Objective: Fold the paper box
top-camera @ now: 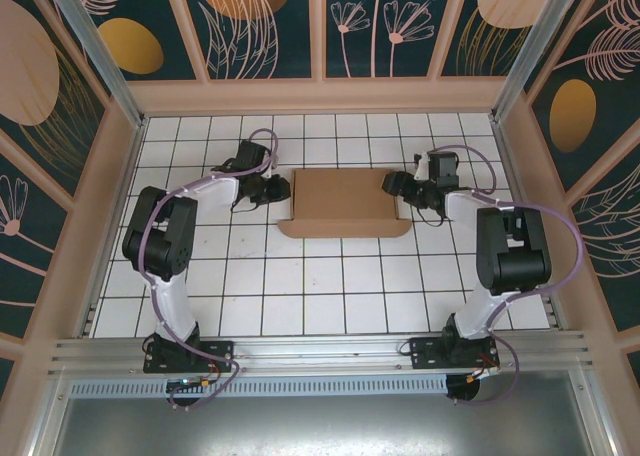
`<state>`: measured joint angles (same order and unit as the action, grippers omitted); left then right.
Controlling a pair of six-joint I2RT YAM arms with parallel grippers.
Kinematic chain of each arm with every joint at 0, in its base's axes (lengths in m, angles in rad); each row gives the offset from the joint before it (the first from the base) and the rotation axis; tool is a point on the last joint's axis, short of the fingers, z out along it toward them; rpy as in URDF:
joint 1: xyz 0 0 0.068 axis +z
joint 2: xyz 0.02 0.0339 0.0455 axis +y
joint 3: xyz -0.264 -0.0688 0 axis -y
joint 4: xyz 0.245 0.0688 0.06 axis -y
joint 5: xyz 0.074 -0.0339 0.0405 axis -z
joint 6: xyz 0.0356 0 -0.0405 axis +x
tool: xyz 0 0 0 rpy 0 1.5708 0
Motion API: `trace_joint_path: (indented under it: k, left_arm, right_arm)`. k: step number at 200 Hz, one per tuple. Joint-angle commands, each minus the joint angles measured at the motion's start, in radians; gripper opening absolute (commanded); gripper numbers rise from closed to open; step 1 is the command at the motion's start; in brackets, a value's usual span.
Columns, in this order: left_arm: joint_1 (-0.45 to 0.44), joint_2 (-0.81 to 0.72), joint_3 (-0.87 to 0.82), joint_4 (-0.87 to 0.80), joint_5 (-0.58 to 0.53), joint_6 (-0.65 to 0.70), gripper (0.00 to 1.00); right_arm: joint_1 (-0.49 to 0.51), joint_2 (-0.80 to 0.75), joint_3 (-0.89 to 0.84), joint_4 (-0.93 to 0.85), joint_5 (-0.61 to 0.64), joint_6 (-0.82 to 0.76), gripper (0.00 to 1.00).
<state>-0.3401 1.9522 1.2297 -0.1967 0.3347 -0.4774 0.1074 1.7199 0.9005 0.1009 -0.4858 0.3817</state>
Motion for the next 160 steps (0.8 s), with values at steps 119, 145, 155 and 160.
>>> trace_joint_path:
  k: [119,145,155,160]
  left_arm:
    - [0.021,-0.035,-0.04,0.111,0.163,-0.001,0.6]
    - [0.025,0.034,-0.036,0.141,0.288,-0.021,0.57]
    - [0.028,0.058,-0.037,0.143,0.315,-0.023,0.55]
    - [0.031,0.066,-0.043,0.149,0.325,-0.025,0.54]
  right_arm:
    - [0.002,0.025,-0.056,0.052,-0.112,0.052,0.73]
    - [0.01,0.031,-0.063,0.06,-0.129,0.051,0.73]
    - [0.011,0.033,-0.06,0.057,-0.136,0.052,0.73]
    - [0.011,0.035,-0.059,0.056,-0.138,0.052,0.73]
